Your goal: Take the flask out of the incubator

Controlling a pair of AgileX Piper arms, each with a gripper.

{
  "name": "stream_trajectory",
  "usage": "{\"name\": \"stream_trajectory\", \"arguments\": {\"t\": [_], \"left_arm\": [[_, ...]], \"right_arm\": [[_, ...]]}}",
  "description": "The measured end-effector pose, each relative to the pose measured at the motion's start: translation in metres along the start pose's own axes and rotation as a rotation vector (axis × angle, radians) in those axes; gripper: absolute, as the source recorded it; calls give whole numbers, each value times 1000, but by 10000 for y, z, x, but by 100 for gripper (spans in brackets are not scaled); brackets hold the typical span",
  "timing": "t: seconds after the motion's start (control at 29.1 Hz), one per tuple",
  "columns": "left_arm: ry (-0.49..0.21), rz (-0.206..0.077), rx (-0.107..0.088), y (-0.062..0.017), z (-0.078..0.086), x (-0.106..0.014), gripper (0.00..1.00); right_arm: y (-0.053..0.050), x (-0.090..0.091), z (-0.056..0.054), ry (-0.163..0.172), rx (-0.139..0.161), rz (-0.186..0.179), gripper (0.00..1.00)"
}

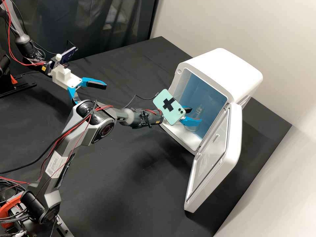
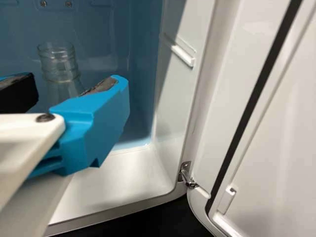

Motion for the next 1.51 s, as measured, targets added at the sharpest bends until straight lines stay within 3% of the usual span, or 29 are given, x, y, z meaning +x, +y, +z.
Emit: {"name": "stream_trajectory", "arguments": {"t": [0.41,0.55,0.69,0.93,1.27,1.51], "left_arm": [[1,-3,-2,-8,-3,2,100],[1,-3,-2,-8,-3,2,100],[1,-3,-2,-8,-3,2,100],[3,-1,-5,-7,1,5,100],[-1,1,-11,-11,34,21,100],[-3,1,-11,-11,39,23,100]], "right_arm": [[-195,74,-152,-27,-49,-11,100],[-190,95,-175,-21,-78,-11,100],[-167,119,-236,-13,-83,1,100],[-244,179,-323,-25,-102,-1,100],[-265,274,-363,-48,-105,8,100],[-305,288,-334,-54,-117,1,100]]}}
